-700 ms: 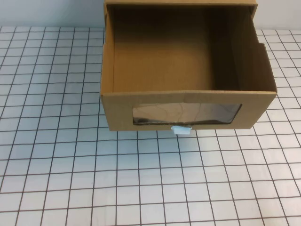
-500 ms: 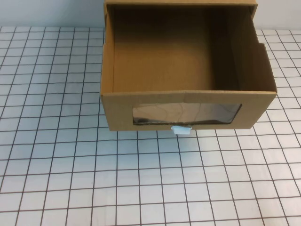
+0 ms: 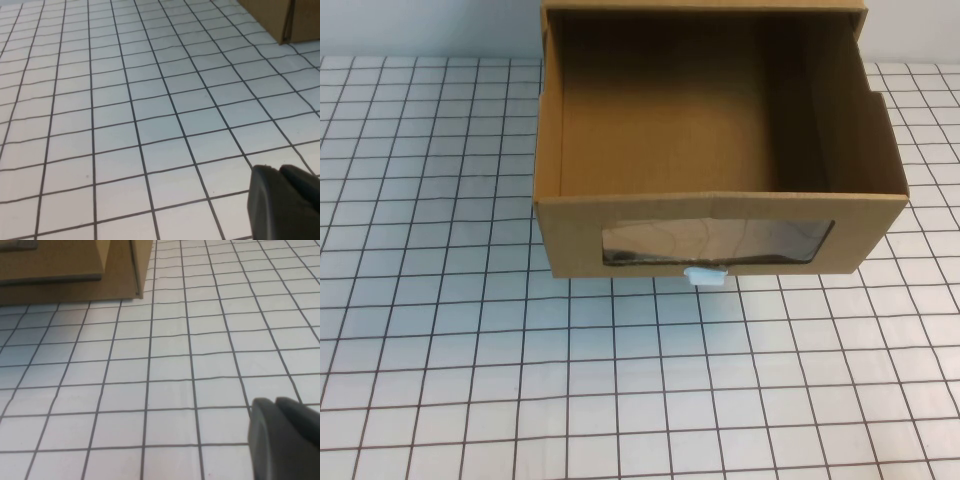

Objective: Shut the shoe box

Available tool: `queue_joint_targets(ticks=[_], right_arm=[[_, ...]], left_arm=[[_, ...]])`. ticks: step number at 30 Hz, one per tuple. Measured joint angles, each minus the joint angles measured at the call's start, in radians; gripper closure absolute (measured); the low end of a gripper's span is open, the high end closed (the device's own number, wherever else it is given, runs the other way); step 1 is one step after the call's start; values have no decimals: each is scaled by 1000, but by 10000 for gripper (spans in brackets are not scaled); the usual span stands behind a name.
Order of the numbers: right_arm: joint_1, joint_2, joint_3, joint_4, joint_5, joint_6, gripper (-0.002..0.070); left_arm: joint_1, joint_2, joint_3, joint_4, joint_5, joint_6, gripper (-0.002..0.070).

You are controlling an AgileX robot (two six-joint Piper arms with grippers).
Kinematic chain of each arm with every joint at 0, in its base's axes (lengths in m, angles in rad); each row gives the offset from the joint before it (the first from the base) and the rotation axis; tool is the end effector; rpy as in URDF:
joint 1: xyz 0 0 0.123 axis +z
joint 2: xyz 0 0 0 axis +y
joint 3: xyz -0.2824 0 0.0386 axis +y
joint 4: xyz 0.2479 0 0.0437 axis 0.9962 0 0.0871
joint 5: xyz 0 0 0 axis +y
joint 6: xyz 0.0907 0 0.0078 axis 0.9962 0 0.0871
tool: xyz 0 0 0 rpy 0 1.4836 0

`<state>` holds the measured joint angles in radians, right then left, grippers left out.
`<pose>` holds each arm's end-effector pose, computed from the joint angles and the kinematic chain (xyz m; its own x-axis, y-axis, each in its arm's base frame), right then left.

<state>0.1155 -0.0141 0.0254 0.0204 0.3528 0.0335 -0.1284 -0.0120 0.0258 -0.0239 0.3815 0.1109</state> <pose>0.0526 0.0067 0.1735 -0.2775 0.0208 -0.9605 -0.1075 0.9928 0.0525 0.0518 -0.0075 0.1708 -0.2874 0.1264 -0.9494 0.1626 0.9833 0.0817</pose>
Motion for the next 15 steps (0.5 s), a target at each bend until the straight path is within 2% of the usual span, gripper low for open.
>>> queue_joint_targets(ticks=[10, 15], right_arm=[[0, 0, 1, 0, -11, 0, 690], [0, 0, 2, 0, -157, 0, 690]], left_arm=[[0, 0, 0, -2, -24, 0, 680], [0, 0, 0, -2, -128, 0, 680]])
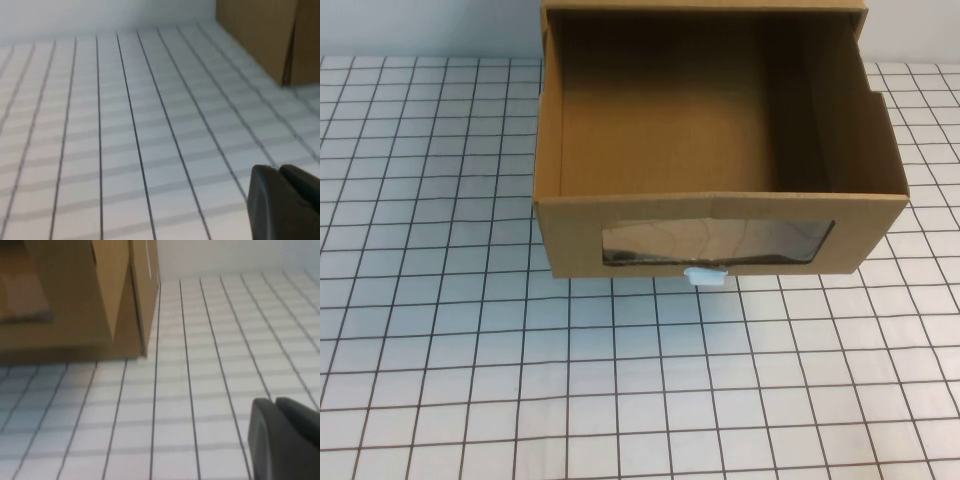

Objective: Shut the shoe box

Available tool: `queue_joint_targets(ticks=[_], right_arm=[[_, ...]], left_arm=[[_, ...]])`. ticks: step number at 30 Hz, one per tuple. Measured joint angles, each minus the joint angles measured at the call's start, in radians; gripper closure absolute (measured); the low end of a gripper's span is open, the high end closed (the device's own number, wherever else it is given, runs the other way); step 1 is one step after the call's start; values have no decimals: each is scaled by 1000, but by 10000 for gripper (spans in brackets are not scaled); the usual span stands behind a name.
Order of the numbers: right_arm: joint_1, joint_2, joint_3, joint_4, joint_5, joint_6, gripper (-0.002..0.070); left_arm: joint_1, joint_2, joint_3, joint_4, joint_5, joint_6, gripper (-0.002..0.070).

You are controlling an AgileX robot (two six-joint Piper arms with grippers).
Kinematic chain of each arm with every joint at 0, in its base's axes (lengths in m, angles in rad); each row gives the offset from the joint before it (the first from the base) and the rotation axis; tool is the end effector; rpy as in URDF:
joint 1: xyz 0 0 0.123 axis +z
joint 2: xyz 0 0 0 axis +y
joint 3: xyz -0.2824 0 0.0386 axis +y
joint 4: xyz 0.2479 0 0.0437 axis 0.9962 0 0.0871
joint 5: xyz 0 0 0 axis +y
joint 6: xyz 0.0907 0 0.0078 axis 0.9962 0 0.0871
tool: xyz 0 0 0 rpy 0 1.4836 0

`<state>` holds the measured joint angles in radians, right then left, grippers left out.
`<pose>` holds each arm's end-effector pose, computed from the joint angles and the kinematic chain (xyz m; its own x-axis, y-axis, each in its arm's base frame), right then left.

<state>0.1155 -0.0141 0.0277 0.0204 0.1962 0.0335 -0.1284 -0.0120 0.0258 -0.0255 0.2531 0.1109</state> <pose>0.0555 0.0068 0.1867 -0.1276 0.0390 -0.9911 -0.1125 0.9922 0.0536 0.0547 -0.0076 0.1821 -0.1650 0.1081 -0.9804 0.1490 0.9853 0.0836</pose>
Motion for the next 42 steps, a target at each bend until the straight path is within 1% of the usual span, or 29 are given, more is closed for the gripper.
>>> queue_joint_targets(ticks=[2, 8, 11, 17, 21, 23, 26, 31, 35, 38, 40, 42], right_arm=[[0, 0, 0, 0, -106, 0, 690], [0, 0, 0, 0, -512, 0, 690], [0, 0, 0, 2, -652, 0, 690], [0, 0, 0, 12, -818, 0, 690], [0, 0, -7, 33, -977, 45, 690], [0, 0, -49, 42, -997, 93, 690], [0, 0, -199, 45, -928, 142, 690], [0, 34, -501, 41, -615, 180, 690], [0, 178, -724, 41, -297, 184, 690], [0, 311, -823, 41, -52, 184, 690], [0, 396, -855, 41, 57, 180, 690], [0, 473, -863, 41, 110, 171, 690]], left_arm=[[0, 0, 0, 0, -83, -12, 680], [0, 0, 0, -4, -487, -73, 680], [0, 0, 0, -4, -651, -82, 680], [0, 0, 0, -14, -788, -94, 680], [0, 0, 0, -38, -982, -204, 680], [0, -2, -28, -42, -1017, -244, 680], [0, -2, -131, -42, -983, -269, 680], [0, 44, -401, -43, -751, -275, 680], [0, 210, -626, -43, -470, -276, 680], [0, 383, -771, -43, -225, -277, 680], [0, 487, -852, -43, -107, -277, 680], [0, 585, -906, -43, -33, -269, 680]])
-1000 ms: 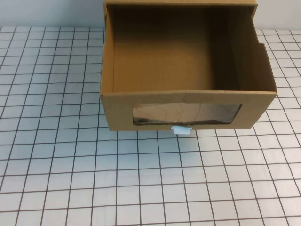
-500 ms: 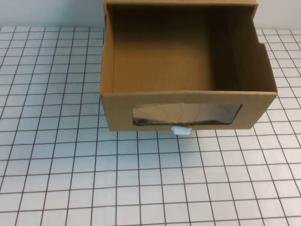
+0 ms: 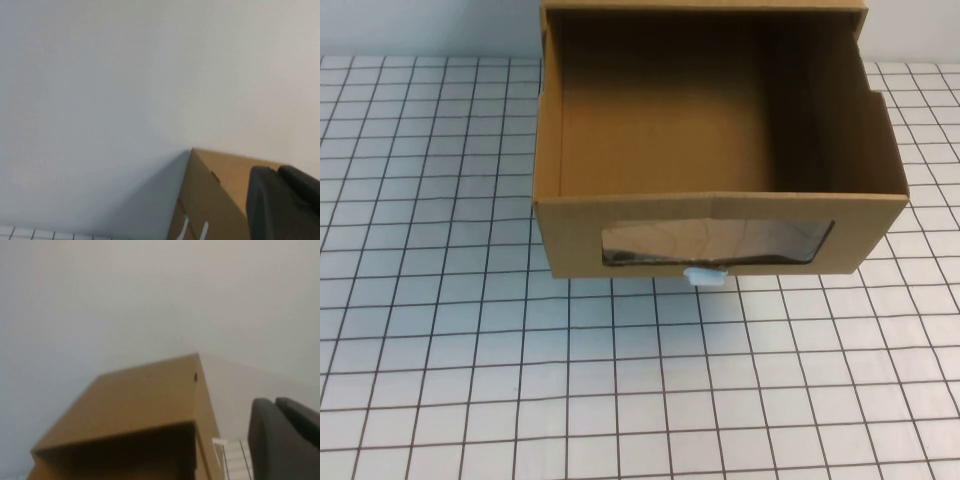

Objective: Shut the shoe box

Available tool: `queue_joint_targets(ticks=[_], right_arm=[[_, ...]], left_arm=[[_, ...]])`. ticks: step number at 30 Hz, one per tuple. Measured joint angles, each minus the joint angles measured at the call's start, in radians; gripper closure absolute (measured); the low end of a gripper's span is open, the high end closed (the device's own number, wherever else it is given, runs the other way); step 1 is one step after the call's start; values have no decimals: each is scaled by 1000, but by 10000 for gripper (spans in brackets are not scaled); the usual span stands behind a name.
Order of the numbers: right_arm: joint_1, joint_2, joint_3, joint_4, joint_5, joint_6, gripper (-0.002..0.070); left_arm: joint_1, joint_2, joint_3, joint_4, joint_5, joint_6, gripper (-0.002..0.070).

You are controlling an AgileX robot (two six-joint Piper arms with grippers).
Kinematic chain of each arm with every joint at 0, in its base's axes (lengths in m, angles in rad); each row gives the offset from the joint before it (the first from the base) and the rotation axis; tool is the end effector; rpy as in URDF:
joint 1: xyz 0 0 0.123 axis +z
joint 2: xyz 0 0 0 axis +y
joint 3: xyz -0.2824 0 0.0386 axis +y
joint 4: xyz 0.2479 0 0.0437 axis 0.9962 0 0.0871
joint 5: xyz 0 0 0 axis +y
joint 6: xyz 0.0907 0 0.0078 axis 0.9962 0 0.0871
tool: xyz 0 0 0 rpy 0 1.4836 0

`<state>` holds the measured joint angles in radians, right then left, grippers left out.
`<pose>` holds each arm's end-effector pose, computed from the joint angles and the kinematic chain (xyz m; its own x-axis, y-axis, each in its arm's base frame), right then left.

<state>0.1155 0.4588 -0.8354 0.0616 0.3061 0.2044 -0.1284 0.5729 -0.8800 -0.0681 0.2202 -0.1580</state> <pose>0.0676 0.0096 0.4287 0.1164 0.2753 -0.9543 -0.1695 0.9522 0.2540 0.0954 -0.0137 0.4408 0.1362 -0.2420 -0.9607 0.1773 0.9600 -0.2167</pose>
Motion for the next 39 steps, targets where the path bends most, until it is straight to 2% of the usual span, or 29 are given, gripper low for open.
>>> queue_joint_targets(ticks=[7, 10, 17, 20, 22, 26, 32, 39], right_arm=[[0, 194, -4, 146, 51, -16, 690], [14, 288, -4, 258, 105, -120, 690], [197, 469, -4, 729, 227, -867, 690], [291, 527, -4, 839, 300, -1180, 690], [343, 551, -5, 858, 330, -1297, 690], [388, 566, -5, 856, 348, -1382, 690], [390, 584, -6, 818, 349, -1397, 690], [390, 713, -74, 806, 386, -1397, 690]], left_arm=[[-5, 245, -59, -70, -75, 15, 680], [-57, 362, -145, -74, -22, 90, 680], [-263, 709, -479, -136, 187, 383, 680], [-291, 866, -671, -233, 300, 513, 680], [-293, 968, -790, -313, 379, 593, 680], [-291, 1198, -1055, -434, 549, 675, 680], [-287, 1487, -1421, -506, 744, 670, 680], [-265, 1617, -1576, -569, 809, 608, 680]])
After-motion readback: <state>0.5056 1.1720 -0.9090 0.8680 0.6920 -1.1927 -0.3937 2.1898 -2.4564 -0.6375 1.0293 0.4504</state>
